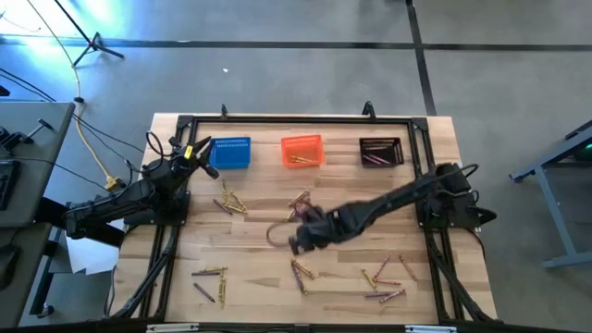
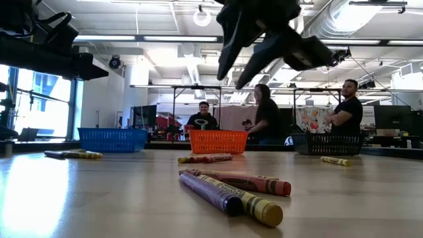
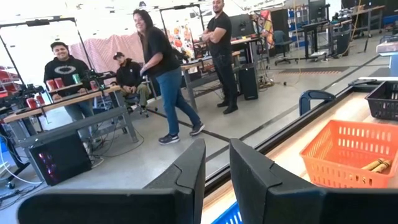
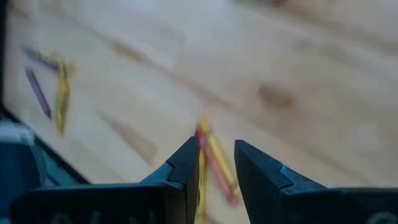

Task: Sort crayons
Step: Put the violet crayon into the blue bin

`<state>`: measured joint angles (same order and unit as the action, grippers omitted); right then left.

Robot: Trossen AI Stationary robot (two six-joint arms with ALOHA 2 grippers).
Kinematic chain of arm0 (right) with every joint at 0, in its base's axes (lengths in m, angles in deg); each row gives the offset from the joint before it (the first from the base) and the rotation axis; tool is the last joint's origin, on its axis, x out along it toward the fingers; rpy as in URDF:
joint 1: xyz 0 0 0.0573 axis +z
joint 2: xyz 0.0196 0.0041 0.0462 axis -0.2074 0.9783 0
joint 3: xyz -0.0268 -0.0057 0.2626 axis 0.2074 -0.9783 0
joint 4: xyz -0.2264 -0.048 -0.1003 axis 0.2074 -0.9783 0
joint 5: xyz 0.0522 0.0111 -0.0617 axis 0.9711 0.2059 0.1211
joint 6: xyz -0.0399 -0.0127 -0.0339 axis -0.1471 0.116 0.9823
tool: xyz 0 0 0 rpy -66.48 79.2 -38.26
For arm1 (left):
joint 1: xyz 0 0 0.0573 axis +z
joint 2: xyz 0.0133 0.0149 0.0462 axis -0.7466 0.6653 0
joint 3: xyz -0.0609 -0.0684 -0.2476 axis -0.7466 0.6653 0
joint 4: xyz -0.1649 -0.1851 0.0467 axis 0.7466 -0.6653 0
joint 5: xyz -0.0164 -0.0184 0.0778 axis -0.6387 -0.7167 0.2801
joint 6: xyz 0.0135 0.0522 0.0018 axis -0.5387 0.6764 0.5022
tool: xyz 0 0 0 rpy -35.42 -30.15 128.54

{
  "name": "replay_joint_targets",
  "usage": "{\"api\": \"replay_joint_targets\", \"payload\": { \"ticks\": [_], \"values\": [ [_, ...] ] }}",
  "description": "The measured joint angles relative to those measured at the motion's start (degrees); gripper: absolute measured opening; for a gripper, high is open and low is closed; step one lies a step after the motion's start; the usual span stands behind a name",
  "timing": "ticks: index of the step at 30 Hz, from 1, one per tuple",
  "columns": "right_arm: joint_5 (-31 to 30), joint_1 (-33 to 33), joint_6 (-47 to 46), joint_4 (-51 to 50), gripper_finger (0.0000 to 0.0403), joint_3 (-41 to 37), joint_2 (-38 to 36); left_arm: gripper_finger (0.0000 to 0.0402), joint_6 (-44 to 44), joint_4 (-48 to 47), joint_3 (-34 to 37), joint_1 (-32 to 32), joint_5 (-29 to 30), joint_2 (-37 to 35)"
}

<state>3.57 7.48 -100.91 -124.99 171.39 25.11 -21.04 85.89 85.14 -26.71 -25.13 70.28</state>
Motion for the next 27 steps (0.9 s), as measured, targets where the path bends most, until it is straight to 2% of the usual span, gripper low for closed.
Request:
{"api": "replay_joint_targets", "payload": {
  "ticks": [6, 13, 20, 24, 27],
  "values": [
    [2.44, 5.47, 0.42, 8.13, 0.0087, 0.00, 3.71, 0.0060, -0.03, 0.02, 0.01, 0.01, 0.15, 0.00],
    [3.75, 9.47, -0.05, 10.22, 0.0087, 0.00, 6.33, 0.0060, -0.01, 0.03, -0.01, 0.00, 0.15, 0.00],
    [5.25, 13.18, -7.45, 2.15, 0.0087, 0.00, 6.81, 0.0060, -0.01, 0.04, -0.01, 0.02, 0.15, 0.00],
    [9.58, 15.94, -12.37, -5.94, 0.0087, 0.00, 6.81, 0.0060, 0.00, 0.04, -0.01, 0.00, 0.15, 0.00],
    [12.23, 18.52, -12.78, -10.75, 0.0087, -0.02, 6.81, 0.0060, -0.03, 0.04, -0.01, 0.01, 0.15, 0.00]
  ]
}}
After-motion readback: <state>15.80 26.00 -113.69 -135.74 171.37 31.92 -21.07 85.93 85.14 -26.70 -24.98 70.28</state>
